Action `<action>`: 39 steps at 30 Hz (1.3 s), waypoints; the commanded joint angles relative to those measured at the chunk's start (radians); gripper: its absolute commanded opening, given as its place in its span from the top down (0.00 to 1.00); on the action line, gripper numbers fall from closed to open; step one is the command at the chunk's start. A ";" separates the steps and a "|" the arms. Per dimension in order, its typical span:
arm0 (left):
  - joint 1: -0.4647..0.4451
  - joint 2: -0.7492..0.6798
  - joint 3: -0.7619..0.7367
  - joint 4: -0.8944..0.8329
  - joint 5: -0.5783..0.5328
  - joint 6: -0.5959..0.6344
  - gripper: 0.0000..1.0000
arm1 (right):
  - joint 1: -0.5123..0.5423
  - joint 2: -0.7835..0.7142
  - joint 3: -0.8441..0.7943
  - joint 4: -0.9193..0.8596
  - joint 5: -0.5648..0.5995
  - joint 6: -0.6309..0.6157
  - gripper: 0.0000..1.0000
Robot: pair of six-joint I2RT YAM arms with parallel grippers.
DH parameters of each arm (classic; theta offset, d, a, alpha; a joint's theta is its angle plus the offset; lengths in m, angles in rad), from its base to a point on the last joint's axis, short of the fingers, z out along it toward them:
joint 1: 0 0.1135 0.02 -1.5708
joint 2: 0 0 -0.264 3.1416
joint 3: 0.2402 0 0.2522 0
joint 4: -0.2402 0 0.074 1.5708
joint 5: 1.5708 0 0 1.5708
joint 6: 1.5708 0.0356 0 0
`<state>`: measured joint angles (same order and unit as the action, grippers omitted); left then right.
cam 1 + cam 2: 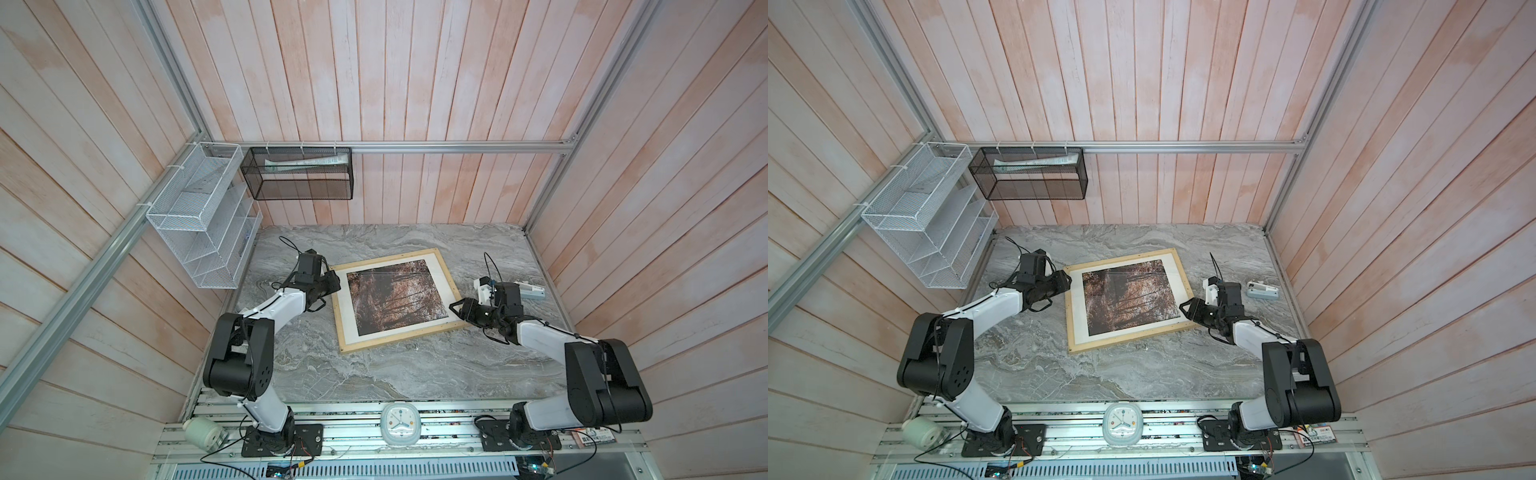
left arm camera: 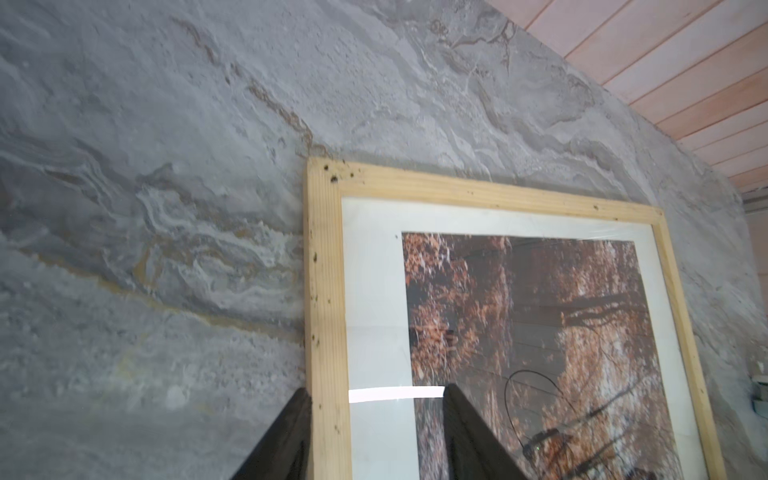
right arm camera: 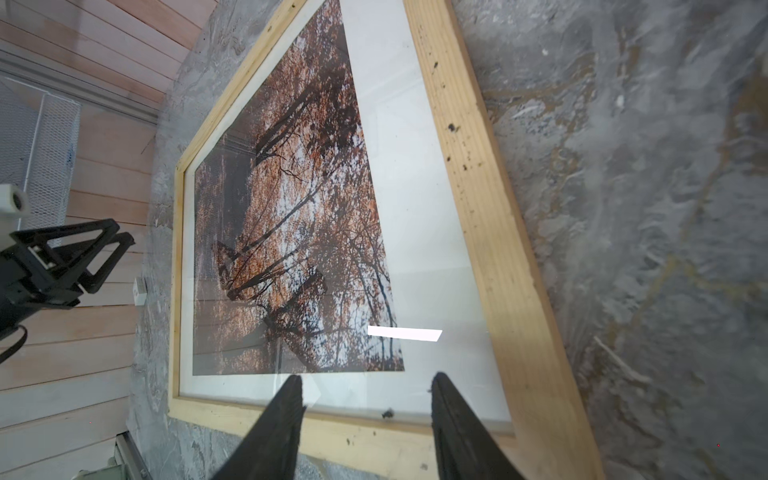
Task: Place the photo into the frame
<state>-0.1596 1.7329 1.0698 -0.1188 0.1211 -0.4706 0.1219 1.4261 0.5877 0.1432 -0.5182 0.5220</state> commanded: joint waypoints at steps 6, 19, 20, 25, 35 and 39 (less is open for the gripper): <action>0.059 0.244 0.244 0.006 0.060 0.074 0.49 | 0.015 -0.108 -0.045 -0.069 0.007 -0.017 0.49; 0.065 0.438 0.449 0.061 0.088 0.105 0.49 | 0.178 -0.172 -0.255 0.093 0.000 0.142 0.48; 0.064 0.453 0.464 0.059 0.101 0.103 0.49 | 0.182 -0.166 -0.254 0.094 0.000 0.141 0.48; 0.064 0.508 0.516 0.024 0.152 0.091 0.50 | 0.186 -0.121 -0.219 0.067 0.023 0.108 0.48; 0.057 0.528 0.515 -0.008 0.171 0.057 0.52 | 0.185 -0.008 -0.133 0.030 0.046 0.048 0.48; 0.056 0.531 0.529 -0.071 0.161 0.044 0.54 | 0.180 0.031 -0.105 0.011 0.053 0.027 0.48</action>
<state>-0.0990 2.2444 1.5837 -0.1108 0.2802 -0.4118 0.3023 1.4296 0.4530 0.1894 -0.4892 0.5880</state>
